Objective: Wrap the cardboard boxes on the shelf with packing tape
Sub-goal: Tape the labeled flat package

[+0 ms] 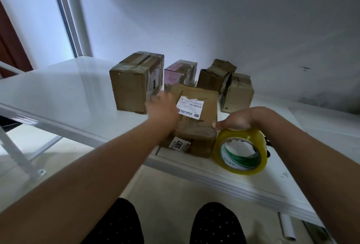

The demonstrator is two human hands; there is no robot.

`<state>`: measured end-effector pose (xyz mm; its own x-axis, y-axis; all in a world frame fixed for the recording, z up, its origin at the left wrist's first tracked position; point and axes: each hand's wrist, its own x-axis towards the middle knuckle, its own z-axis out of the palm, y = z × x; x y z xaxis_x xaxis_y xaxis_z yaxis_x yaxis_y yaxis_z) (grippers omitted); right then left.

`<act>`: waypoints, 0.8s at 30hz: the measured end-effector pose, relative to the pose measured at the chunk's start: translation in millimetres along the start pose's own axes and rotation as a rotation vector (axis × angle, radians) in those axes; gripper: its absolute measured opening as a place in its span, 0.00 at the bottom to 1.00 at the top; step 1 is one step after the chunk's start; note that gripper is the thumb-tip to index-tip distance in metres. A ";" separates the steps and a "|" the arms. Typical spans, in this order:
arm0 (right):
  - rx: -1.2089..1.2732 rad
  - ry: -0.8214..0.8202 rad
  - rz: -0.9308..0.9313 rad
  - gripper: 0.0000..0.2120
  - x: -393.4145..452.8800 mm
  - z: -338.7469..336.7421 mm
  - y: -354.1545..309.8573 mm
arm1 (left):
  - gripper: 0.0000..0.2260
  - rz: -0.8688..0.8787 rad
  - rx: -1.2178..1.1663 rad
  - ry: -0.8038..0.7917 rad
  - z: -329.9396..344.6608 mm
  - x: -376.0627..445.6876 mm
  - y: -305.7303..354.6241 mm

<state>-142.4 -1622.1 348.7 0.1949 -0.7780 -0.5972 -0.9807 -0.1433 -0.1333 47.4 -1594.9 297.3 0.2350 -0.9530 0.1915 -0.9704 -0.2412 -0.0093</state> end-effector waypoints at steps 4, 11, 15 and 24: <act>0.132 -0.055 -0.089 0.30 -16.3 -2.7 10.0 | 0.21 -0.060 -0.220 -0.227 1.2 5.8 -29.6; 0.894 -0.029 -0.725 0.30 -73.8 -45.4 13.0 | 0.30 -0.018 -0.878 -0.553 0.3 16.3 -55.3; 1.032 0.183 -0.848 0.15 -75.6 -47.1 -34.4 | 0.18 -0.051 -1.033 -0.532 18.2 18.0 -34.3; 1.148 0.520 -0.701 0.21 -44.8 -51.8 -99.6 | 0.13 0.060 -1.409 0.296 -21.1 -7.0 -37.7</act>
<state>-54.5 -1604.6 429.8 0.3476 -0.9213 0.1741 -0.0824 -0.2150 -0.9731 81.2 -1575.2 317.0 0.3424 -0.8403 0.4204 -0.2650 0.3428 0.9012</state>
